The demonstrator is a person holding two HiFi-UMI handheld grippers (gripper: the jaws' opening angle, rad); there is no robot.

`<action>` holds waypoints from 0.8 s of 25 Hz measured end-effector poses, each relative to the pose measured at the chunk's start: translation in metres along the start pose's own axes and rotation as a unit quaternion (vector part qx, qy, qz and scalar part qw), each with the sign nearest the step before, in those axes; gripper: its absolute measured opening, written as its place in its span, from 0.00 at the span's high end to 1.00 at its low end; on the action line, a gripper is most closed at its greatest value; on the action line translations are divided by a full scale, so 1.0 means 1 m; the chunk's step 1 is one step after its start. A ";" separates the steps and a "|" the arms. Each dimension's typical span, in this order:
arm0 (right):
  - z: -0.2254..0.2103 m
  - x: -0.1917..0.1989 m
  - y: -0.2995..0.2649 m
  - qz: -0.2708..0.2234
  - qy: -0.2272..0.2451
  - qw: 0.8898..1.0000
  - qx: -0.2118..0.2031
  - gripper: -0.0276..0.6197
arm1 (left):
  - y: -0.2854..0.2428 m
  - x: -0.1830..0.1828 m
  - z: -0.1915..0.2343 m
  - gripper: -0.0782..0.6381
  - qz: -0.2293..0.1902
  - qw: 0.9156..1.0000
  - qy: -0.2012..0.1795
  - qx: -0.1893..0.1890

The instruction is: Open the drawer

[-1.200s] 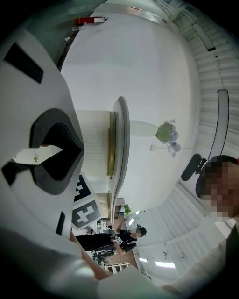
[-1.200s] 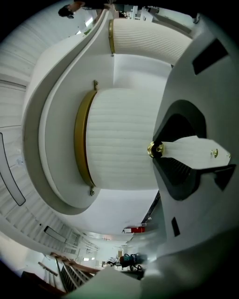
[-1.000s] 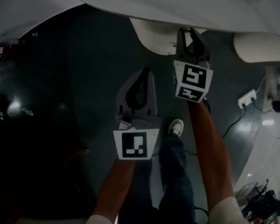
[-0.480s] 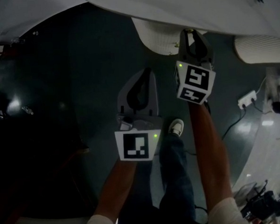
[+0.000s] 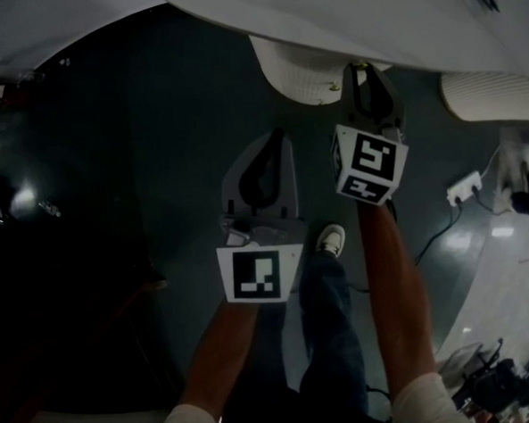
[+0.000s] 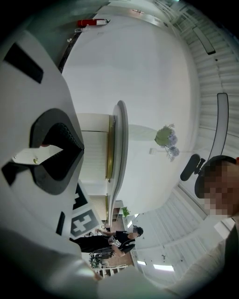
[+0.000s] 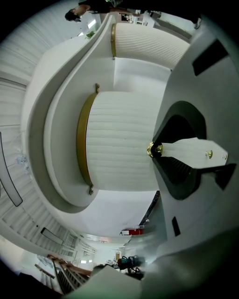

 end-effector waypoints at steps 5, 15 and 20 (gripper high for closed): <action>0.006 0.022 0.037 -0.012 0.004 1.000 0.007 0.80 | 0.001 -0.002 -0.002 0.90 -0.001 1.000 -0.005 0.007; 0.016 0.054 0.098 -0.010 0.005 1.000 -0.001 0.80 | 0.024 0.004 -0.014 0.90 -0.008 1.000 -0.014 0.015; 0.019 0.069 0.128 -0.008 0.014 1.000 -0.006 0.80 | 0.043 0.014 -0.022 0.90 0.008 1.000 -0.011 0.021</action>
Point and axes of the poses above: the fingertips, and each gripper's own axes: y backward along the fingers, z to its left, x out of its underside, the point moved 4 cm from there along y, backward along the fingers, and after that the axes turned 11 degrees about z, right-handed, at the moved point
